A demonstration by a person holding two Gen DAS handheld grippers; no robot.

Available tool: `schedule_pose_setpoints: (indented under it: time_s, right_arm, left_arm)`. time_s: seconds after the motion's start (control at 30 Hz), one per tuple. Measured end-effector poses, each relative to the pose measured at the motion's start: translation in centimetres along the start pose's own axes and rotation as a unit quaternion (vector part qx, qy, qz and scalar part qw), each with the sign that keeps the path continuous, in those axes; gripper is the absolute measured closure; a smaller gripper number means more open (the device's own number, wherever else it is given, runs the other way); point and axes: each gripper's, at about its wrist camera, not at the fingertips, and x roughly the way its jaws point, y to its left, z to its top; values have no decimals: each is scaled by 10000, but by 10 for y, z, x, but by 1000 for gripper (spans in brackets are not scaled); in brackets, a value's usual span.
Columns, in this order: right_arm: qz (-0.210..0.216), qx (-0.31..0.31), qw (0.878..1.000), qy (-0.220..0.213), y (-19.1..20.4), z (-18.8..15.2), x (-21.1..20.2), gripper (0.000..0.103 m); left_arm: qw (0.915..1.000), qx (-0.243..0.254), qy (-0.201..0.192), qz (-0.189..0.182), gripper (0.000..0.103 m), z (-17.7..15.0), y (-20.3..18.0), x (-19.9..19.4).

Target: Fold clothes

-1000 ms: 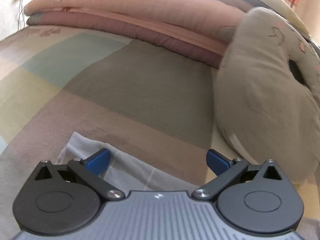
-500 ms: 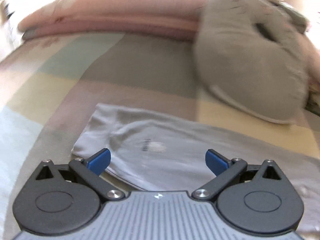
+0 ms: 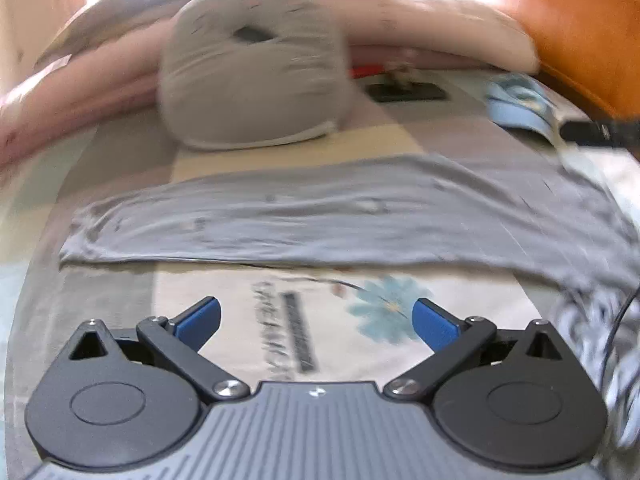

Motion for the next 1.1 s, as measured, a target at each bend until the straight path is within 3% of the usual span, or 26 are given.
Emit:
schedule_pose_setpoints:
  time_s: [0.23, 0.4, 0.43, 0.5, 0.57, 0.77, 0.87, 1.03, 1.07, 1.1]
  right_arm:
    - [-859, -1162, 9876, 615, -74, -34, -51, 0]
    - [-583, -1095, 9892, 784, -149, -38, -56, 5]
    - [-479, -1034, 9904, 781, -162, -34, -52, 7]
    - [-375, -908, 9916, 845, -191, -24, -40, 28]
    - [-416, -847, 9916, 886, -214, -15, -29, 38]
    - [-476, -129, 9927, 1104, -286, -12, 0, 63]
    - [-335, -106, 9928, 1142, -288, -26, 6, 63]
    - [-395, -688, 9911, 1071, -257, -36, 20, 62]
    - [-418, -819, 9902, 1051, -251, -37, 23, 64]
    - [-532, -988, 9881, 1049, -243, -38, 24, 76]
  left_arm:
    - [9953, 953, -159, -6, 1, -31, -84, -2]
    - [9924, 1194, -270, -96, 1, -36, -120, -8]
    - [9922, 1208, -293, -102, 1, -35, -125, -9]
    - [9919, 1223, -333, -124, 1, -33, -131, -13]
    - [9915, 1237, -374, -145, 1, -30, -137, -16]
    - [9918, 1113, -539, -321, 1, -24, -144, -24]
    - [9910, 1145, -606, -344, 1, -23, -148, -23]
    - [9901, 1203, -581, -433, 1, -20, -156, -18]
    - [9897, 1238, -586, -426, 1, -21, -158, -17]
    - [9893, 1272, -596, -403, 1, -21, -159, -17]
